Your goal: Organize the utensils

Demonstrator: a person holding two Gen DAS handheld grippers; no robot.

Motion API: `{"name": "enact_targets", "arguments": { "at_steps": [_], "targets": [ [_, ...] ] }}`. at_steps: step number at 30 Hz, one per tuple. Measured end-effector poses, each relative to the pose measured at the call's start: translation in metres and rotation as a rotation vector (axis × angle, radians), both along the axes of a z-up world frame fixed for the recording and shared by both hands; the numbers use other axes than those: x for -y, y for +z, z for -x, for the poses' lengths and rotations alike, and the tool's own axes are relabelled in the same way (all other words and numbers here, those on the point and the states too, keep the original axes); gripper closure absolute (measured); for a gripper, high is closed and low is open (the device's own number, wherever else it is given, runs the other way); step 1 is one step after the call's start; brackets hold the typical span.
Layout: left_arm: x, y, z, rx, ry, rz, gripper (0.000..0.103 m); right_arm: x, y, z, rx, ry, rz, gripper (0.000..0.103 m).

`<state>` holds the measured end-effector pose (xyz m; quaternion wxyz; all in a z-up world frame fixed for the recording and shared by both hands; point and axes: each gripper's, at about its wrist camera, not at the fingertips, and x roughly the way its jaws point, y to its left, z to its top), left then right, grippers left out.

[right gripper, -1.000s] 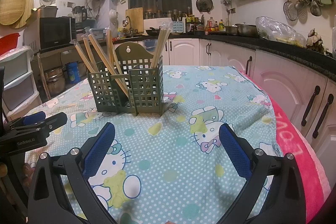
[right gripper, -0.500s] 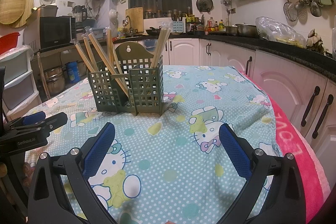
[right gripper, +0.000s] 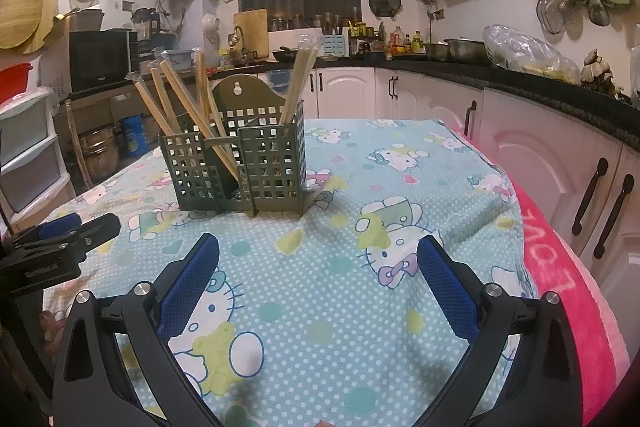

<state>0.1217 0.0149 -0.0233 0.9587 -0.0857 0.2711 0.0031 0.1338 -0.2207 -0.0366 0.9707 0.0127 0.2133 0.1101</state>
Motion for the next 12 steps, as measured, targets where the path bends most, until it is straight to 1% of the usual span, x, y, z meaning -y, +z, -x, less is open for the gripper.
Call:
{"name": "enact_targets", "arguments": {
  "at_steps": [2, 4, 5, 7, 10, 12],
  "targets": [
    [-0.007, -0.002, -0.004, -0.042, 0.014, 0.013, 0.011, 0.005, 0.001, -0.005, -0.029, -0.016, -0.007, 0.006],
    [-0.022, -0.004, -0.014, -0.092, 0.045, 0.005, 0.011, 0.017, 0.002, -0.020, -0.078, -0.061, 0.008, 0.006],
    [-0.035, -0.003, -0.021, -0.120, 0.086, -0.011, 0.011, 0.022, 0.001, -0.028, -0.108, -0.092, 0.034, 0.006],
    [-0.057, -0.004, -0.033, -0.161, 0.139, -0.030, 0.011, 0.040, -0.003, -0.048, -0.161, -0.166, 0.074, 0.006],
    [-0.099, -0.009, -0.057, -0.214, 0.242, -0.078, 0.011, 0.082, -0.015, -0.089, -0.289, -0.302, 0.121, 0.006],
    [-0.125, -0.017, -0.073, -0.255, 0.297, -0.076, 0.011, 0.102, -0.025, -0.108, -0.352, -0.340, 0.109, 0.006]
  ]
}}
